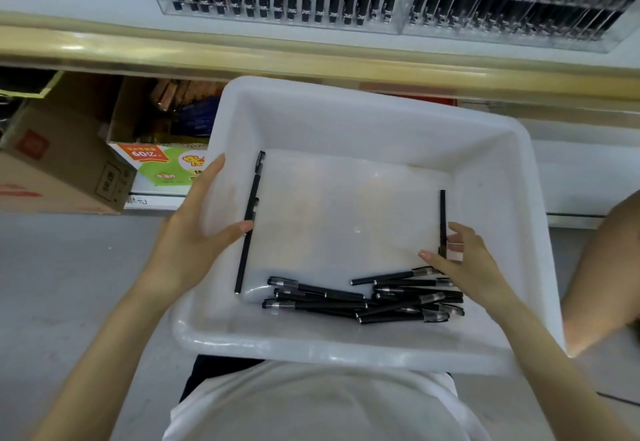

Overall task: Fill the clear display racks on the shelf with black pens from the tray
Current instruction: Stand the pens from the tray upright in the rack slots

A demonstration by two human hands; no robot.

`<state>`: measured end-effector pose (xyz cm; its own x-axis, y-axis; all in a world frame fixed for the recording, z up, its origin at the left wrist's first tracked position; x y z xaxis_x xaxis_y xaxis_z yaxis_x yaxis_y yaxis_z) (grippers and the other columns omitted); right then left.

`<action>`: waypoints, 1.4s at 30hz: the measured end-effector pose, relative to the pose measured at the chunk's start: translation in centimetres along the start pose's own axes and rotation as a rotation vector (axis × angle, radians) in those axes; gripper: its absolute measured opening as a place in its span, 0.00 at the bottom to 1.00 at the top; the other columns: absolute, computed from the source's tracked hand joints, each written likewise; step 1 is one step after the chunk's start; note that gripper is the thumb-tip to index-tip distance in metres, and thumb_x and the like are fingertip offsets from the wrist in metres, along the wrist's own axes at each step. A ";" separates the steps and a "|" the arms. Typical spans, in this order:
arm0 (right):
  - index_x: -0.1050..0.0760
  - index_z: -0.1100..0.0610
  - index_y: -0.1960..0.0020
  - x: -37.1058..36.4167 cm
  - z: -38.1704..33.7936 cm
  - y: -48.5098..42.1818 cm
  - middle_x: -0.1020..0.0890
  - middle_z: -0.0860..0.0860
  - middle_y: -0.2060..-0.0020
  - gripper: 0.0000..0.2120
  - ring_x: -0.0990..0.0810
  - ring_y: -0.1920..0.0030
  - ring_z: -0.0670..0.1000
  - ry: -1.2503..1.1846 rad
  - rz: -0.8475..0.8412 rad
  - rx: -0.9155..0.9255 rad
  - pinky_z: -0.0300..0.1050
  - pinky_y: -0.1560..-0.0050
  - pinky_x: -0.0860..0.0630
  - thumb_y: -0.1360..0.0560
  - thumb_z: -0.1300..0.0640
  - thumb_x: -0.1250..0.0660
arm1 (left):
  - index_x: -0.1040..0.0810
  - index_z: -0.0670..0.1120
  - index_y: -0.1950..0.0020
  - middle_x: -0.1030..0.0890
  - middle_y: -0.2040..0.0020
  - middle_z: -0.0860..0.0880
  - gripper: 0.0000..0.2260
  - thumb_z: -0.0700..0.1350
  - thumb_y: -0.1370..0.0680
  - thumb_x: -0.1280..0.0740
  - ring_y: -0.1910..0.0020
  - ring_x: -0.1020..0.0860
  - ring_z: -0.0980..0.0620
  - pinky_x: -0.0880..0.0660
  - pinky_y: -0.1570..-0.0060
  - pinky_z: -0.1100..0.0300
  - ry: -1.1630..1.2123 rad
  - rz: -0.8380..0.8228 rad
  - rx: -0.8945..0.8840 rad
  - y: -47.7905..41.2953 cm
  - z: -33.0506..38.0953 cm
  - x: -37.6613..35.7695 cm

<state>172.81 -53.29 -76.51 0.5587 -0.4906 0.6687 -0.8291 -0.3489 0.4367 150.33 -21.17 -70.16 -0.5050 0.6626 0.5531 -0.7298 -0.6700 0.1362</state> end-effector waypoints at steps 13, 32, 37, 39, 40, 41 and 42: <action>0.21 0.48 0.53 -3.6 -0.9 0.5 0.21 0.46 0.52 0.10 0.22 0.49 0.45 0.144 -0.388 0.165 0.35 0.49 0.29 0.32 0.48 0.24 | 0.45 0.68 0.26 0.42 0.33 0.72 0.35 0.50 0.25 0.30 0.29 0.41 0.59 0.39 0.35 0.58 -0.024 0.016 0.005 0.1 -0.2 0.4; 0.30 0.41 0.53 -6.9 -1.0 4.4 0.24 0.39 0.57 0.12 0.25 0.58 0.33 0.303 -0.729 0.232 0.30 0.57 0.31 0.29 0.43 0.28 | 0.43 0.65 0.25 0.42 0.33 0.70 0.33 0.51 0.25 0.31 0.34 0.44 0.67 0.43 0.35 0.62 0.040 -0.002 -0.032 0.1 -0.1 0.3; 0.29 0.43 0.55 -7.6 -2.2 4.2 0.23 0.40 0.59 0.11 0.25 0.58 0.39 0.397 -0.742 0.217 0.33 0.60 0.31 0.28 0.40 0.30 | 0.43 0.65 0.25 0.43 0.38 0.78 0.31 0.50 0.24 0.33 0.34 0.44 0.69 0.44 0.33 0.64 0.050 -0.008 -0.054 0.2 0.0 0.2; 0.26 0.46 0.54 -8.6 -3.0 4.2 0.21 0.43 0.59 0.14 0.23 0.57 0.44 0.393 -0.752 0.224 0.36 0.58 0.29 0.29 0.37 0.31 | 0.43 0.66 0.26 0.44 0.41 0.81 0.30 0.52 0.24 0.34 0.35 0.44 0.72 0.43 0.33 0.64 0.066 -0.015 -0.057 0.4 -0.1 0.2; 0.25 0.47 0.52 -9.3 -3.4 4.2 0.20 0.45 0.57 0.16 0.21 0.55 0.46 0.361 -0.772 0.229 0.38 0.56 0.27 0.29 0.36 0.32 | 0.43 0.66 0.26 0.44 0.42 0.82 0.30 0.52 0.25 0.35 0.36 0.45 0.74 0.44 0.34 0.65 0.076 -0.018 -0.057 0.5 -0.1 0.2; 0.23 0.49 0.51 -10.2 -3.8 4.3 0.19 0.46 0.56 0.18 0.21 0.54 0.47 0.327 -0.794 0.237 0.40 0.53 0.25 0.29 0.35 0.32 | 0.43 0.65 0.26 0.44 0.42 0.82 0.30 0.53 0.25 0.35 0.37 0.45 0.76 0.45 0.34 0.65 0.087 -0.019 -0.057 0.6 -0.1 0.2; 0.23 0.50 0.51 -10.9 -4.4 4.5 0.19 0.46 0.57 0.18 0.20 0.54 0.47 0.295 -0.813 0.252 0.41 0.51 0.25 0.29 0.36 0.32 | 0.43 0.64 0.25 0.44 0.41 0.82 0.31 0.53 0.26 0.35 0.37 0.46 0.76 0.45 0.34 0.66 0.095 -0.017 -0.056 0.7 -0.1 0.2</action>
<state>162.91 -45.98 -79.16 0.9146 0.1964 0.3535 -0.1323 -0.6807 0.7205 149.66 -21.52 -70.06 -0.5319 0.7044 0.4700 -0.7620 -0.6403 0.0972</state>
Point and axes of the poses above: each hand's wrist, its own y-axis away from the middle knuckle, its own x-axis out of the back of the hand, z = x × y, the point moved 8 cm from there along -y, towards the middle knuckle
